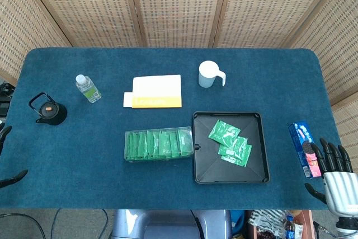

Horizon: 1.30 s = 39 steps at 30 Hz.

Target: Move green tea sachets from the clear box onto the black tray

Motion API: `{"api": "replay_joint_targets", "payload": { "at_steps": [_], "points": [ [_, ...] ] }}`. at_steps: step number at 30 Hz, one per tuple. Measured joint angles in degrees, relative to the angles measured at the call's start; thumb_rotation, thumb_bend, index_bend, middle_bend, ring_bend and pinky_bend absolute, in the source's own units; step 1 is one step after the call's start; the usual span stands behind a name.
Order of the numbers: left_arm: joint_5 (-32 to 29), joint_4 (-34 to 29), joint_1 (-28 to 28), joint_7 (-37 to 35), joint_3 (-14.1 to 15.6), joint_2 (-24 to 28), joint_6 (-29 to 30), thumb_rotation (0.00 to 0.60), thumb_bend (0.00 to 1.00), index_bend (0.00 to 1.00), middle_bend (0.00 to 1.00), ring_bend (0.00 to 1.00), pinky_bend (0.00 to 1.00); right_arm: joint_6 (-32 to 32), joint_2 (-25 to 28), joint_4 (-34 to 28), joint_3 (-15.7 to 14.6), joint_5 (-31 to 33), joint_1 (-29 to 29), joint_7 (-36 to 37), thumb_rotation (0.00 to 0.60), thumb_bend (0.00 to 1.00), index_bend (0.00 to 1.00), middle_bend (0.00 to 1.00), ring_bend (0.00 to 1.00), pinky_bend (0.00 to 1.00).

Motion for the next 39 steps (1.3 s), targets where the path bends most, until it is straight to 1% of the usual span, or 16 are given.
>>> {"api": "replay_joint_targets", "payload": {
  "at_steps": [6, 12, 15, 17, 20, 22, 24, 29, 31, 34, 39],
  "points": [
    [0.8, 0.4, 0.3, 0.0, -0.1, -0.6, 0.7, 0.600, 0.14, 0.00, 0.00, 0.00, 0.00, -1.3, -0.3, -0.4, -0.3, 0.4, 0.3, -1.0, 0.600, 0.00, 0.00, 0.00, 0.00, 0.00],
    [1.0, 1.0, 0.1, -0.1, -0.5, -1.1, 0.6, 0.600, 0.14, 0.00, 0.00, 0.00, 0.00, -4.9, -0.5, -1.4, -0.3, -0.4, 2.7, -0.7, 0.600, 0.00, 0.00, 0.00, 0.00, 0.00],
    [0.0, 1.6, -0.5, 0.0, -1.0, -1.7, -0.5, 0.600, 0.14, 0.00, 0.00, 0.00, 0.00, -10.7, 0.8, -4.7, 0.2, -0.4, 6.2, -0.8, 0.600, 0.00, 0.00, 0.00, 0.00, 0.00],
    [-0.5, 2.3, -0.9, 0.0, -1.6, -2.4, -0.8, 0.600, 0.14, 0.00, 0.00, 0.00, 0.00, -16.5, 1.9, -7.9, 1.1, 0.4, 9.7, -1.2, 0.600, 0.00, 0.00, 0.00, 0.00, 0.00],
    [-0.8, 3.2, -1.2, 0.1, -2.1, -3.3, -0.8, 0.600, 0.14, 0.00, 0.00, 0.00, 0.00, -25.4, 2.5, -12.0, 3.4, 2.8, 16.2, -2.4, 0.600, 0.00, 0.03, 0.00, 0.00, 0.00],
    [-0.9, 3.4, -1.3, 0.4, -2.1, -3.6, -1.0, 0.600, 0.14, 0.00, 0.00, 0.00, 0.00, -30.8, 2.1, -14.2, 5.6, 5.5, 21.2, -3.3, 0.600, 0.00, 0.06, 0.00, 0.00, 0.00],
    [-1.2, 3.5, -1.4, 0.7, -2.1, -3.8, -1.5, 0.600, 0.14, 0.00, 0.00, 0.00, 0.00, -34.6, 1.0, -15.2, 7.3, 8.4, 25.2, -3.9, 0.600, 0.01, 0.10, 0.00, 0.00, 0.00],
    [-2.2, 3.2, -1.5, 1.6, -2.2, -3.8, -2.1, 0.600, 0.14, 0.00, 0.00, 0.00, 0.00, -43.2, -4.5, -15.6, 11.4, 19.3, 35.4, -5.9, 0.600, 0.08, 0.15, 0.00, 0.00, 0.00],
    [-2.5, 3.2, -1.5, 1.7, -2.3, -3.7, -2.2, 0.600, 0.14, 0.00, 0.00, 0.00, 0.00, -45.5, -7.6, -15.3, 12.7, 24.0, 39.2, -8.0, 0.600, 0.10, 0.17, 0.00, 0.00, 0.00],
    [-2.8, 3.2, -1.5, 1.5, -2.5, -3.7, -2.4, 0.600, 0.14, 0.00, 0.00, 0.00, 0.00, -47.0, -11.7, -14.3, 13.9, 29.8, 43.8, -12.2, 0.600, 0.12, 0.18, 0.00, 0.00, 0.00],
    [-3.4, 3.4, -1.7, 1.4, -2.6, -3.7, -3.1, 0.600, 0.14, 0.00, 0.00, 0.00, 0.00, -47.5, -17.7, -11.4, 14.7, 39.2, 50.4, -17.1, 0.600, 0.14, 0.20, 0.00, 0.00, 0.00]
  ]
}}
